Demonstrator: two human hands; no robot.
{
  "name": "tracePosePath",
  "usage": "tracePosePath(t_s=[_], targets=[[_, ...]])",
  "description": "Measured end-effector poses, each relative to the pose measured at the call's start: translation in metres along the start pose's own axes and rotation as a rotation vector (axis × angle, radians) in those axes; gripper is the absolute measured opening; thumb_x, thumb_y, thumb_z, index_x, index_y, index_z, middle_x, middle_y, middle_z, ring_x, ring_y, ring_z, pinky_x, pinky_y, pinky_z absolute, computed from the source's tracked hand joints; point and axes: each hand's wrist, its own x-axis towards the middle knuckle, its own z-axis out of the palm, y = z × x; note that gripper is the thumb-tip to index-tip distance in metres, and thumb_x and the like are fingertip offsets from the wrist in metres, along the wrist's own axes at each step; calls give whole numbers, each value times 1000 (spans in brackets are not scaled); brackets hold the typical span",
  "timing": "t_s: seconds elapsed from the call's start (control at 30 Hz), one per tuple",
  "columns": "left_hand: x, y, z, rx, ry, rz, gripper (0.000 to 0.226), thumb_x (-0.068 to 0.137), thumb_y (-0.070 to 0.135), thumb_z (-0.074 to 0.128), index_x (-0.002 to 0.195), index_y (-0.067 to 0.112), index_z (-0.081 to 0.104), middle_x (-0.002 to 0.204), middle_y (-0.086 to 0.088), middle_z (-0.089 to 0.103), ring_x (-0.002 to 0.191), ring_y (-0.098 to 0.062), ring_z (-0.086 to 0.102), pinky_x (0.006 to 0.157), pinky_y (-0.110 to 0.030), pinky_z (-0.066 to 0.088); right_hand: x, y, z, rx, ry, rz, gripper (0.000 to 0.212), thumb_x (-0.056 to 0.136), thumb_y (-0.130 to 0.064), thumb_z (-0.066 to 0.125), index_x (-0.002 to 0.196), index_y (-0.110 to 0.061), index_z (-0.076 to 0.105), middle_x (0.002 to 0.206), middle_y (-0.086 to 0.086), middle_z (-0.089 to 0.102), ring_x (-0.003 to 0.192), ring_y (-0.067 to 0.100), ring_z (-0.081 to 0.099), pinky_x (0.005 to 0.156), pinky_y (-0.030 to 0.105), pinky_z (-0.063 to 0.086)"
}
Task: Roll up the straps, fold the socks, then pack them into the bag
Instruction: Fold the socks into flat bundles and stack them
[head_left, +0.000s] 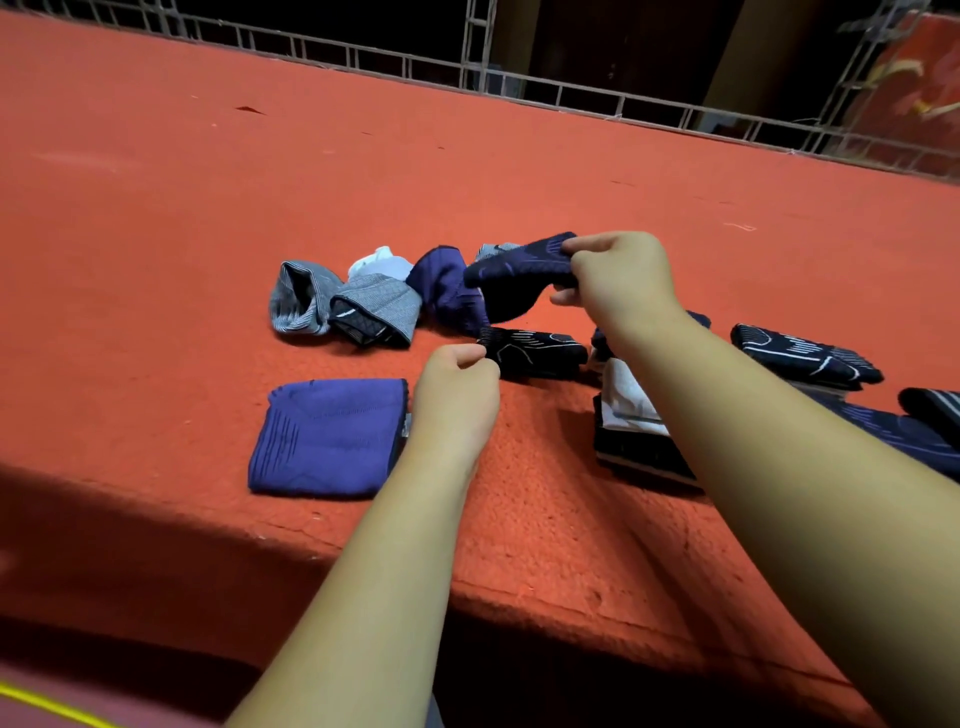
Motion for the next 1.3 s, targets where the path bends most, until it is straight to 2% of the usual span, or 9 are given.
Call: tracePosePath(t_s=[0.07, 0.17, 0.27, 0.43, 0.57, 0.77, 1.03, 1.2, 1.3], targets=[[-2, 2, 0, 6, 0, -12, 39, 69, 34, 56, 104, 31, 71, 91, 3, 78, 86, -21, 77, 87, -50, 64, 4, 4, 1, -169, -47, -30, 39, 90, 6, 49, 106, -17, 78, 89, 15, 79, 77, 29, 79, 62, 30, 52], [-8, 8, 0, 5, -16, -21, 31, 76, 28, 58, 105, 28, 70, 87, 5, 76, 89, -22, 78, 84, -46, 65, 9, 23, 10, -585, -133, -105, 28, 88, -1, 56, 102, -9, 80, 88, 18, 78, 84, 38, 74, 73, 39, 59], [-11, 9, 0, 25, -39, -13, 30, 80, 26, 58, 107, 28, 69, 90, 3, 76, 91, -24, 78, 82, -44, 64, 7, 38, 15, -864, -139, -156, 30, 88, -3, 53, 102, -10, 79, 84, 13, 67, 79, 35, 61, 69, 32, 47], [-13, 10, 0, 78, -56, 6, 14, 87, 18, 57, 88, 25, 69, 86, 2, 75, 80, -25, 74, 79, -41, 62, 4, 40, 14, -994, -107, -270, 33, 94, -8, 54, 116, -15, 77, 116, 11, 60, 107, 38, 62, 86, 40, 53], [-17, 14, 0, 76, -93, 31, 11, 74, 21, 51, 67, 27, 56, 77, -4, 56, 73, -15, 52, 72, -37, 42, -5, 34, 17, -1061, -139, -486, 37, 95, -14, 55, 125, -23, 74, 127, 8, 58, 117, 37, 51, 90, 42, 49], [-15, 13, 0, 35, -64, 5, 21, 94, 8, 54, 91, 24, 69, 76, 4, 70, 73, -18, 65, 73, -39, 58, -18, 29, 24, -1282, -411, -382, 38, 95, -15, 54, 126, -30, 69, 115, 5, 69, 110, 34, 64, 78, 38, 39], [-33, 33, -21, -10, -33, 153, 40, 90, -10, 42, 103, 15, 71, 103, -4, 75, 76, -4, 74, 67, -24, 56, -35, 13, 15, -1169, -387, -339, 39, 95, -12, 53, 129, -25, 68, 120, 6, 69, 117, 34, 62, 88, 41, 42], [-45, 34, -54, 514, 129, 460, 38, 83, 0, 55, 109, 22, 72, 112, 5, 73, 110, -19, 64, 94, -34, 50, -73, 19, -4, -833, -212, -420, 49, 88, -9, 49, 124, -28, 76, 124, 8, 74, 118, 34, 64, 99, 45, 53], [-51, 28, -69, 962, 186, 429, 37, 86, 26, 69, 123, 23, 66, 125, -1, 63, 122, -32, 49, 100, -44, 44, -106, 31, -13, -670, -175, -536, 49, 83, -19, 39, 109, -28, 80, 113, -2, 78, 112, 29, 66, 97, 46, 53]])
